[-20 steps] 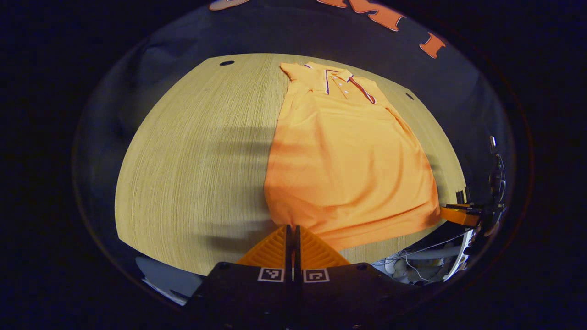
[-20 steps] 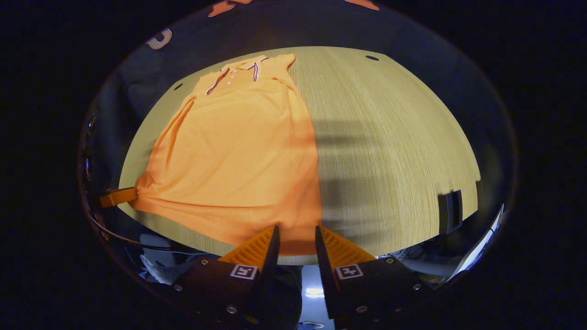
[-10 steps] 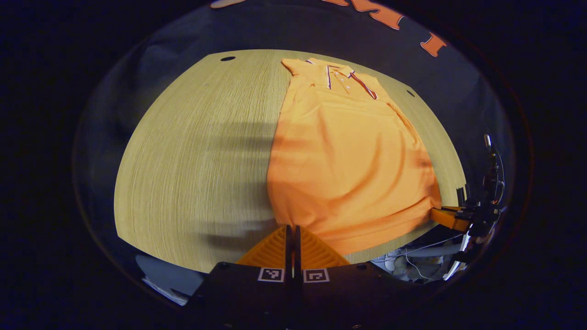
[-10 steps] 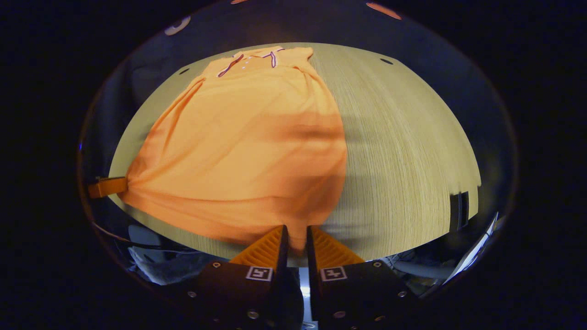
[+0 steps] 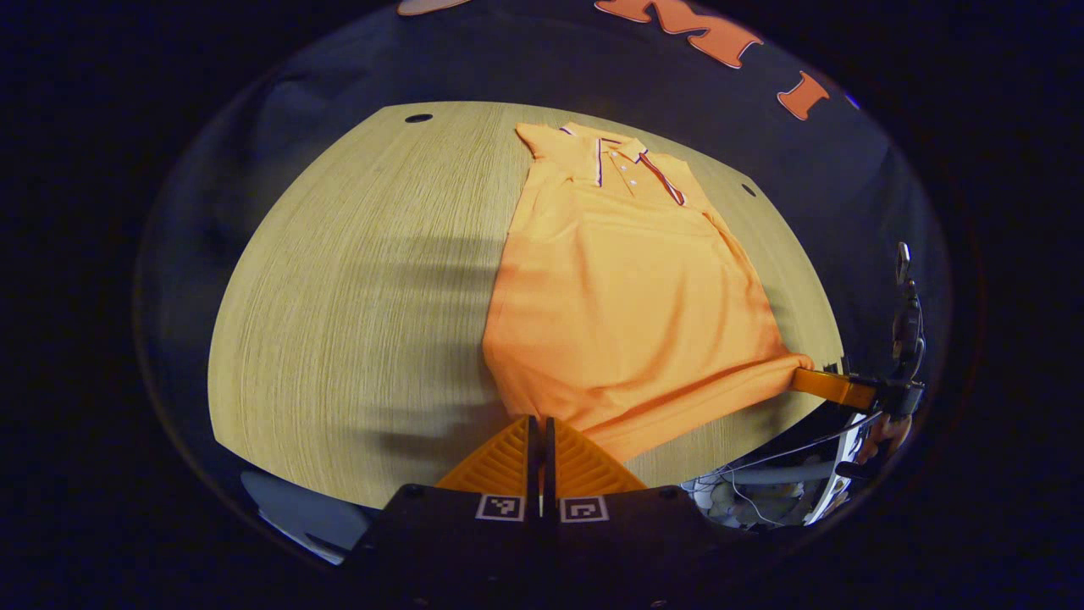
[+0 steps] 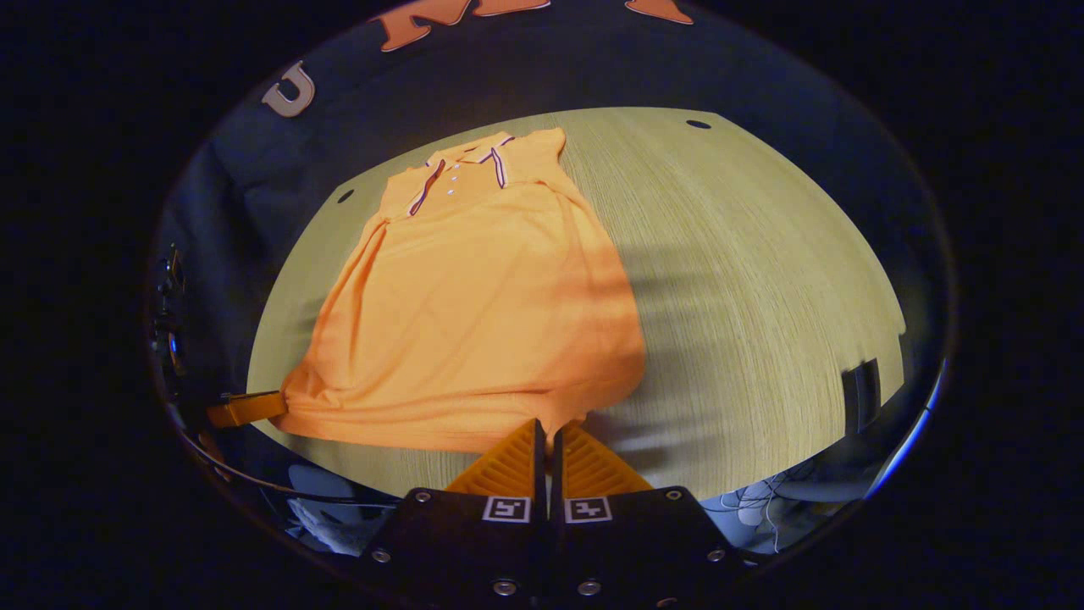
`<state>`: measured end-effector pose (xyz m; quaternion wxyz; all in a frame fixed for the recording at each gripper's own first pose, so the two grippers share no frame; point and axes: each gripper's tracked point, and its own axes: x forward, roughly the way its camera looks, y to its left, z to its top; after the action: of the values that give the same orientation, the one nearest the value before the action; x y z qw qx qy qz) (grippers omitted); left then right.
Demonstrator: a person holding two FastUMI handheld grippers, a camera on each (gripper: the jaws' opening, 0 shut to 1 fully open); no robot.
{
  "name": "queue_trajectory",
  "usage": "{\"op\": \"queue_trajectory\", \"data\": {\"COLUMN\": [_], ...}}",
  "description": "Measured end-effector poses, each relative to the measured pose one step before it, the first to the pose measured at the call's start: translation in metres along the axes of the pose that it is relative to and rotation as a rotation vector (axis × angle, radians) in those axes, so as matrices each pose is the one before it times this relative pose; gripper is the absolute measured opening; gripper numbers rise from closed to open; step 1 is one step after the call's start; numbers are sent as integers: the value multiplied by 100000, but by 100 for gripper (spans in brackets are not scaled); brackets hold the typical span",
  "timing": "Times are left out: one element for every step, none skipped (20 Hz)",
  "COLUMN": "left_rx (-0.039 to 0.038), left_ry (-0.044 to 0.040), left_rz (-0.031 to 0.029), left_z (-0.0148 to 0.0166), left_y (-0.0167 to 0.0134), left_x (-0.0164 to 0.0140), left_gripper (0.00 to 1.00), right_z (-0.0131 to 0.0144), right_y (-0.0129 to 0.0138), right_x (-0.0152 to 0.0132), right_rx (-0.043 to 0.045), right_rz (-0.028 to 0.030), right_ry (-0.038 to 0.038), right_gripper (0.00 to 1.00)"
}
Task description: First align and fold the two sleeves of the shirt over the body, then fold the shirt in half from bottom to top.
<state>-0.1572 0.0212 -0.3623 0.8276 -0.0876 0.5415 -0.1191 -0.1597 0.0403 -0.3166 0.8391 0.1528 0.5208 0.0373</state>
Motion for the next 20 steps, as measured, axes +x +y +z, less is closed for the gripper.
{"op": "queue_trajectory", "data": {"left_rx": [-929,-525,542,431,106,95,570,950,687,-378,-803,-70,363,381,101,-266,-995,-436,-204,-76], "left_ry": [439,-1274,-1376,-1338,-830,-622,-396,-483,-358,-508,-676,-1030,-13,-633,-432,107,-262,160,-282,-56], "left_rz": [-1951,-2108,-76,522,-622,-758,288,785,614,-174,-525,260,725,386,72,29,314,445,1177,304], "left_z": [587,837,1315,902,1173,853,866,980,1120,1387,1094,1419,942,1091,1212,948,1342,803,1396,1126], "left_y": [-692,-639,-282,0,-542,-340,-76,37,-141,-189,-141,-198,56,-73,-184,-84,-52,-170,-49,-197], "left_x": [-309,-325,-396,-273,-183,-229,-127,-75,89,90,131,376,31,155,392,265,438,396,390,265], "left_gripper": [1,1,1,1,1,1,1,1,1,1,1,1,1,1,1,1,1,1,1,1], "right_z": [934,1313,1063,619,1038,706,750,812,912,789,1291,984,1300,762,971,839,1111,845,877,995], "right_y": [-257,51,-39,113,48,102,168,-31,56,-148,173,-105,-30,17,-119,-202,-229,-249,-299,-97], "right_x": [-300,-300,-387,-119,-89,-140,-57,1,119,125,168,355,294,269,211,363,371,296,249,452], "right_rx": [-140,-777,-1093,-1061,-1106,-494,-1281,-929,-1365,-562,-770,-281,-161,-492,-579,-771,-798,-773,-328,-442], "right_rz": [-815,76,124,304,46,360,886,133,615,-442,1178,169,911,1058,447,555,426,298,-150,905], "right_ry": [-1318,-1698,-673,-451,-907,-875,231,-1104,-400,-2,-535,-386,-590,256,-601,216,-121,348,-145,211], "right_gripper": [0,0,0,1,1,1,1,1,1,1,0,0,1,1,1,1,1,1,1,1]}}
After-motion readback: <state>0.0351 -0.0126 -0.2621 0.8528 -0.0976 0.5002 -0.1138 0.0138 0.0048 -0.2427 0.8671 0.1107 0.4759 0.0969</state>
